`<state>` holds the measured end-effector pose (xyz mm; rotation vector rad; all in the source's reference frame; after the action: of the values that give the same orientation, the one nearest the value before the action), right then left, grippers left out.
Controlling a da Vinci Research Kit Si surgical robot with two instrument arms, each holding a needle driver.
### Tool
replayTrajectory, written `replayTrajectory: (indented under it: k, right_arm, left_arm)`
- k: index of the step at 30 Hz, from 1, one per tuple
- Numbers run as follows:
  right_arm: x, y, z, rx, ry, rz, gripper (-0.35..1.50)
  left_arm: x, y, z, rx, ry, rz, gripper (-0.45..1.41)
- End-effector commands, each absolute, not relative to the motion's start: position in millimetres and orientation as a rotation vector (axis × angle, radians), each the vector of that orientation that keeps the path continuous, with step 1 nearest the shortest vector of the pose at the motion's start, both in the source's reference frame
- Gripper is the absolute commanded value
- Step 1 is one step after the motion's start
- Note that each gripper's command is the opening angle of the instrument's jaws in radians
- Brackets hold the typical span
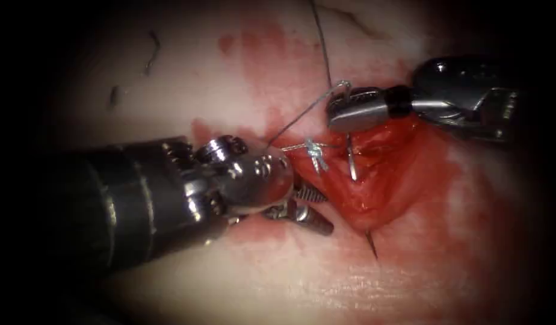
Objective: Wound Closure
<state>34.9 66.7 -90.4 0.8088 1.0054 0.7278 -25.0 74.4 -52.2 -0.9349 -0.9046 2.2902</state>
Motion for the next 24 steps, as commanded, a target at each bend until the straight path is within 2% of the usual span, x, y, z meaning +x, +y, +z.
replayTrajectory:
  k: [1,18,24]
  right_arm:
    - [35.6,66.9,-90.1,0.83,0.998,0.745,-0.35]
    - [35.8,65.2,-91.0,1.181,0.735,1.107,-0.35]
    - [35.9,64.0,-90.8,1.252,0.676,1.084,-0.35]
  left_arm:
    - [-25.6,74.9,-51.8,-0.938,-0.902,2.292,0.44]
    - [-25.6,74.9,-51.7,-0.937,-0.901,2.293,0.44]
    - [-25.5,74.8,-51.8,-0.938,-0.901,2.293,0.43]
